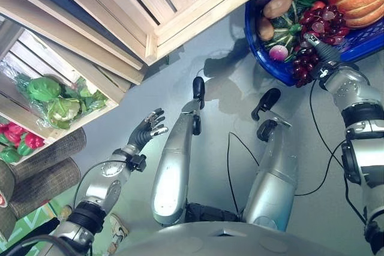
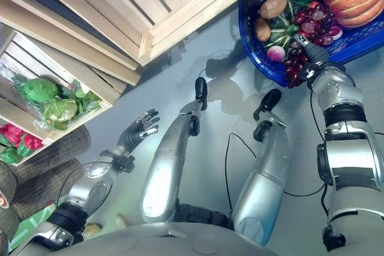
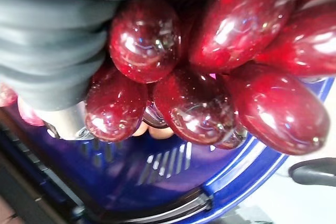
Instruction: Pick up fruits and vegetables into the basket
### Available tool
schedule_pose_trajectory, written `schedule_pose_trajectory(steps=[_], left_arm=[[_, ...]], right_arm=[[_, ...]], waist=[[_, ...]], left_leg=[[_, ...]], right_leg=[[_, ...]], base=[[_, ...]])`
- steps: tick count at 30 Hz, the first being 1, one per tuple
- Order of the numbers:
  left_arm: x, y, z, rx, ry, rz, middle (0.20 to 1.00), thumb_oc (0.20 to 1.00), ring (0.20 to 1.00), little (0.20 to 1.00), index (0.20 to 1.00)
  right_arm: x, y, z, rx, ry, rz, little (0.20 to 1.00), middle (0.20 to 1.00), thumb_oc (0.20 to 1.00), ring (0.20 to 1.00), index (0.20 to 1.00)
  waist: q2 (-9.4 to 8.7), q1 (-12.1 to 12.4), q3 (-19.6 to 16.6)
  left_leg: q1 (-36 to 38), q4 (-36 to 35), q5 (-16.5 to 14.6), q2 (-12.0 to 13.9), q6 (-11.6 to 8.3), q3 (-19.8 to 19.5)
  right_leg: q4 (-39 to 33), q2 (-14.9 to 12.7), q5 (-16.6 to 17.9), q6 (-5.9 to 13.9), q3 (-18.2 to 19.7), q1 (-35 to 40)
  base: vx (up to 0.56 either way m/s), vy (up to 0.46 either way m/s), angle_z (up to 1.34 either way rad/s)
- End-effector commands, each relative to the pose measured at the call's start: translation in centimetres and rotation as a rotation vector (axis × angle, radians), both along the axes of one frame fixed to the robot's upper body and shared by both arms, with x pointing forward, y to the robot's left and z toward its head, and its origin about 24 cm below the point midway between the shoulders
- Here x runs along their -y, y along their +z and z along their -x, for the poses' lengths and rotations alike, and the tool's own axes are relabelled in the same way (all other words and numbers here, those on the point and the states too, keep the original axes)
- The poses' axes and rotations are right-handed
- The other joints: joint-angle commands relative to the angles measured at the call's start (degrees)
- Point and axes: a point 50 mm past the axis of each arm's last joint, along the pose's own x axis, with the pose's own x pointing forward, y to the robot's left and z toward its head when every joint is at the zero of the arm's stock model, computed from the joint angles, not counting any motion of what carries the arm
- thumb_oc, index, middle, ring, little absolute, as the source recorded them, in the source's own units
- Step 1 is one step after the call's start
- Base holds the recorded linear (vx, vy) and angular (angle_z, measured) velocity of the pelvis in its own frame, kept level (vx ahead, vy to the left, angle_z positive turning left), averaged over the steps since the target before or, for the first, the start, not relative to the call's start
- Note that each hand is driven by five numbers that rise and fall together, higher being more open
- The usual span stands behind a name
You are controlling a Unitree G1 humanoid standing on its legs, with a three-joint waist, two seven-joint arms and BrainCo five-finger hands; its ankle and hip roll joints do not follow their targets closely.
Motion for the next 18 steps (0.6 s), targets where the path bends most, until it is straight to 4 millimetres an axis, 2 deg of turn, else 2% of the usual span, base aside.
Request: schedule_pose_trajectory(steps=[1,2,3,4,9,15,18], left_arm=[[1.1,-0.7,2.4,-0.024,-0.037,0.046,1.0,1.0,1.0,1.0,1.0],[1.2,-0.7,2.3,-0.023,-0.034,0.044,1.0,1.0,1.0,1.0,1.0],[1.2,-0.7,2.2,-0.019,-0.034,0.048,1.0,1.0,1.0,1.0,1.0],[1.2,-0.7,2.2,-0.017,-0.035,0.05,1.0,1.0,1.0,1.0,1.0],[2.0,-0.7,2.2,-0.005,-0.038,0.055,1.0,1.0,1.0,1.0,1.0],[2.6,-0.7,2.3,0.041,-0.024,0.034,1.0,1.0,1.0,1.0,1.0],[2.7,-0.9,2.4,0.046,-0.012,0.038,1.0,1.0,1.0,1.0,1.0]], right_arm=[[3.9,2.4,1.6,0.065,-0.133,0.033,0.3,0.3,0.3,0.3,0.3],[4.1,2.5,1.6,0.072,-0.162,0.021,0.567,0.567,0.567,0.567,0.567],[4.2,2.6,1.5,0.078,-0.198,0.011,0.909,0.909,0.909,0.909,0.909],[4.3,2.7,1.6,0.081,-0.222,0.01,1.0,1.0,1.0,1.0,1.0],[5.0,3.5,1.8,0.152,-0.387,0.004,1.0,1.0,1.0,1.0,1.0],[4.3,5.5,2.1,0.306,-0.553,0.2,1.0,1.0,1.0,1.0,1.0],[3.4,4.7,2.6,0.318,-0.572,0.285,1.0,1.0,1.0,1.0,1.0]], waist=[[8.25,-0.5,-1.8],[8.31,-0.5,-1.8],[8.36,-0.5,-1.8],[8.35,-0.5,-1.8],[8.56,-0.8,-1.8],[8.24,-2.2,-1.8],[7.35,-3.6,-1.8]], left_leg=[[-2.6,0.4,-3.5,1.1,0.85,-1.2],[-3.0,0.5,-3.5,1.1,0.9,-1.3],[-3.3,0.6,-3.5,1.1,0.98,-1.3],[-3.4,0.6,-3.6,1.1,1.0,-1.4],[-3.5,0.4,-3.7,0.9,1.1,-1.3],[-1.6,-1.0,-3.6,1.0,0.69,-0.6],[0.1,-2.2,-3.4,1.2,0.4,0.0]], right_leg=[[4.6,1.3,-5.0,3.25,1.3,-2.0],[4.6,1.4,-4.9,3.3,1.5,-2.4],[4.6,1.5,-4.8,3.31,1.5,-2.6],[4.6,1.5,-4.8,3.32,1.5,-2.8],[4.1,1.8,-4.4,3.45,1.8,-2.9],[1.6,2.6,-3.5,3.76,2.2,-1.3],[-0.1,3.2,-3.0,4.06,2.3,0.3]], base=[[0.01,-0.01,0.05],[0.0,0.0,0.0],[0.0,0.0,0.0],[0.0,0.0,0.0],[0.0,0.007,0.0],[-0.02,0.056,-0.02],[-0.02,0.058,-0.15]])
